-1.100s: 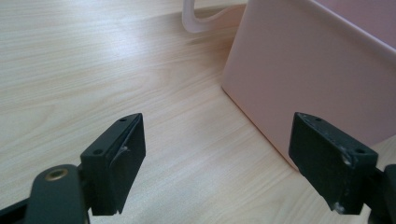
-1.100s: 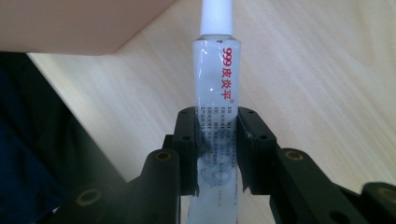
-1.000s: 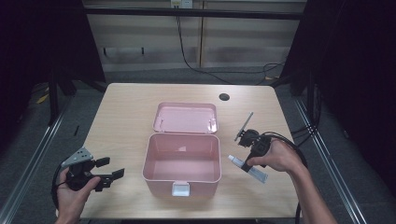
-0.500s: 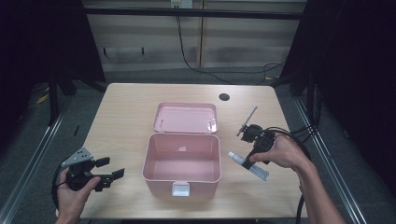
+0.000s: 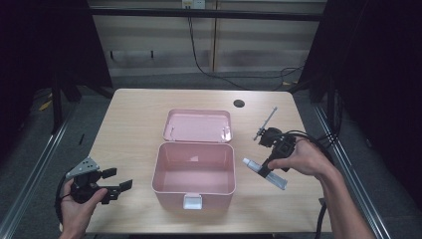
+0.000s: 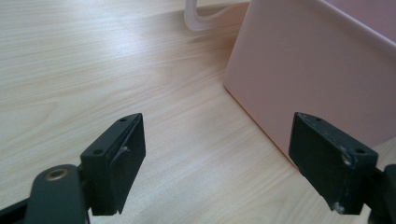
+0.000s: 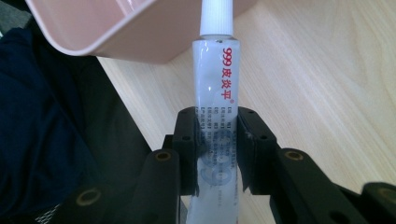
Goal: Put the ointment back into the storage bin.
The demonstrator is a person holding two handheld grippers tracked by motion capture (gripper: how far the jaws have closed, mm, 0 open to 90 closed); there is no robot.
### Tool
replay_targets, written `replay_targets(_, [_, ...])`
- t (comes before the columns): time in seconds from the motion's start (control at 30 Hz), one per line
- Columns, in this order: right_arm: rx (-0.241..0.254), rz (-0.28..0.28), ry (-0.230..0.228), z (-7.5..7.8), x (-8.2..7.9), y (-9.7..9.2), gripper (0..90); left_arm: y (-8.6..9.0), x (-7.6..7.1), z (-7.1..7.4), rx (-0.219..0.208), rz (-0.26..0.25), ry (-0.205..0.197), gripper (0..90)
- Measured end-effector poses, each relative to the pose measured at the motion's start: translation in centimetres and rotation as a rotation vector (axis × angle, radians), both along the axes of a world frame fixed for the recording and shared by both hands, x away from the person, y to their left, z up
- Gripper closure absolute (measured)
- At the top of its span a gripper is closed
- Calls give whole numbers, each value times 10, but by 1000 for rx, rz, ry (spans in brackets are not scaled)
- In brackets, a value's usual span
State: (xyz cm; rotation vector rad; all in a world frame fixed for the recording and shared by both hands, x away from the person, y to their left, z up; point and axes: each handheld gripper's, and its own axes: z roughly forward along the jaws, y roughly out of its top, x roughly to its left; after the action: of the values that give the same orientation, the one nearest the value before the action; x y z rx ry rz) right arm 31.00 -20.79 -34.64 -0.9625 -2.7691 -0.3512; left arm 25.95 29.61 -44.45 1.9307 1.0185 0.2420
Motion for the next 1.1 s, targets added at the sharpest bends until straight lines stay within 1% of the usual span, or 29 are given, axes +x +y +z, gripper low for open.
replay_targets(0.07, [5, 5, -4, 4, 0, 1, 713, 0, 0, 0, 0, 1, 0, 189])
replay_targets(0.1, [-1, 8, -6, 6, 0, 2, 713, 0, 0, 0, -1, -1, 1, 189])
replay_targets(0.23, [17, 19, -15, 14, 0, 6, 713, 0, 0, 0, -2, -2, 2, 189])
replay_targets(0.27, [14, 20, -21, 16, 1, 7, 712, 0, 0, 0, 0, -3, 1, 189])
replay_targets(0.3, [22, 19, -13, 18, 0, 8, 712, 0, 0, 0, 0, -3, 1, 189])
replay_targets(0.37, [19, 36, -25, 20, 1, 11, 712, 0, 0, 0, 0, -6, 1, 189])
replay_targets(0.47, [34, 34, -27, 24, 1, 14, 713, 0, 0, 0, 0, -6, 2, 189])
replay_targets(0.53, [43, 47, -33, 25, 2, 16, 713, 0, 0, 0, -1, -6, 1, 189])
replay_targets(0.57, [42, 47, -25, 26, 2, 18, 713, 0, 0, 0, -1, -5, 1, 189])
replay_targets(0.63, [54, 58, -36, 27, 3, 22, 713, 0, 0, 0, -2, -5, -1, 189])
replay_targets(0.67, [61, 55, -37, 28, 3, 24, 712, 0, 0, 0, -2, -4, -2, 189])
replay_targets(0.7, [63, 68, -42, 28, 4, 25, 713, 0, 0, 0, -1, -3, -2, 189])
replay_targets(0.73, [72, 63, -42, 29, 4, 27, 713, 0, 0, 0, -1, -4, -1, 189])
replay_targets(0.87, [84, 82, -51, 32, 6, 37, 713, 0, 0, 0, -1, -6, -1, 189])
replay_targets(0.9, [90, 78, -48, 32, 5, 38, 712, 0, 0, 1, -1, -5, -2, 189])
replay_targets(0.97, [99, 94, -52, 33, 6, 43, 713, 1, 0, 1, -4, -5, -2, 189])
replay_targets(1.03, [103, 96, -59, 33, 7, 48, 713, 0, 0, 1, -3, -5, -2, 189])
replay_targets(1.1, [105, 111, -58, 34, 8, 53, 713, 0, 0, 1, -3, -5, -3, 189])
